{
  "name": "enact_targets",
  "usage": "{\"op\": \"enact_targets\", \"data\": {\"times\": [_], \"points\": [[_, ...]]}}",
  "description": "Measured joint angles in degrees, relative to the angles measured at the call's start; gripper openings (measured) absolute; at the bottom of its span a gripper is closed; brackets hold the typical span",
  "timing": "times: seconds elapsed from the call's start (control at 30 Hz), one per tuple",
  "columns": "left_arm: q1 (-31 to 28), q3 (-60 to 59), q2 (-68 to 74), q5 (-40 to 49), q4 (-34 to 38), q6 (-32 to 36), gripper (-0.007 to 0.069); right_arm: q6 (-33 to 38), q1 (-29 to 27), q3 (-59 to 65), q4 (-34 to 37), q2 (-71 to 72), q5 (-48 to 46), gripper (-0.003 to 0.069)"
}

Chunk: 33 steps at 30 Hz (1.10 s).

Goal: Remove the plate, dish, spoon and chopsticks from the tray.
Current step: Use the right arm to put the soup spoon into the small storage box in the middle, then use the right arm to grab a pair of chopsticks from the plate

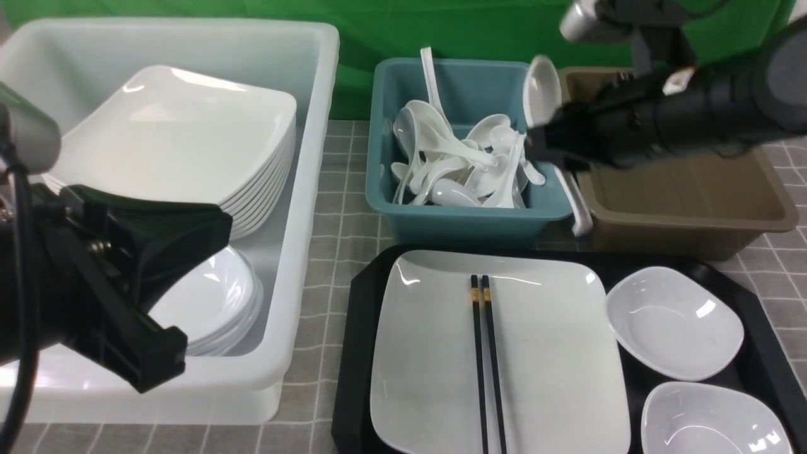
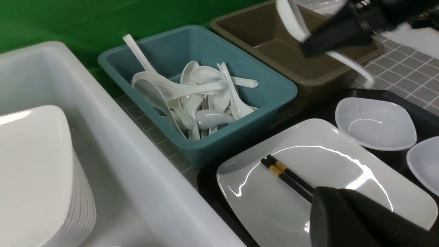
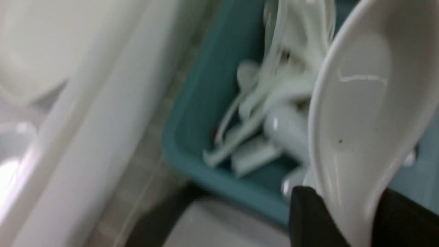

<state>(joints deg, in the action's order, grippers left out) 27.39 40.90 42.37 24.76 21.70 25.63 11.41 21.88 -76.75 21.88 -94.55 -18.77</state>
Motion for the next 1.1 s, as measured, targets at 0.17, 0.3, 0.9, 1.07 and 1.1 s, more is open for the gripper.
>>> {"op": "enact_targets", "data": {"times": [0.17,0.3,0.9,1.07,1.1], "points": [[0.0,0.0,0.0,0.4,0.0,0.9,0.001,0.0,-0.6,-14.3,0.2,-16.0,7.7,0.0324],[0.0,0.0,0.0,0.5,0.0,1.1,0.001,0.0,-1.1,-19.2,0.2,-21.5,4.4,0.0489],[0.0,0.0,0.0,1.9,0.8,1.3,0.001,-29.6,14.8,1.4,-19.0,0.5,-37.5,0.0394],[0.0,0.0,0.0,2.2,2.4,1.3,0.001,-35.9,19.7,6.8,-19.9,-1.8,-27.8,0.0526],[0.0,0.0,0.0,2.3,2.5,1.3,0.001,-36.8,19.9,6.8,-19.9,-2.9,-26.1,0.0533]]}}
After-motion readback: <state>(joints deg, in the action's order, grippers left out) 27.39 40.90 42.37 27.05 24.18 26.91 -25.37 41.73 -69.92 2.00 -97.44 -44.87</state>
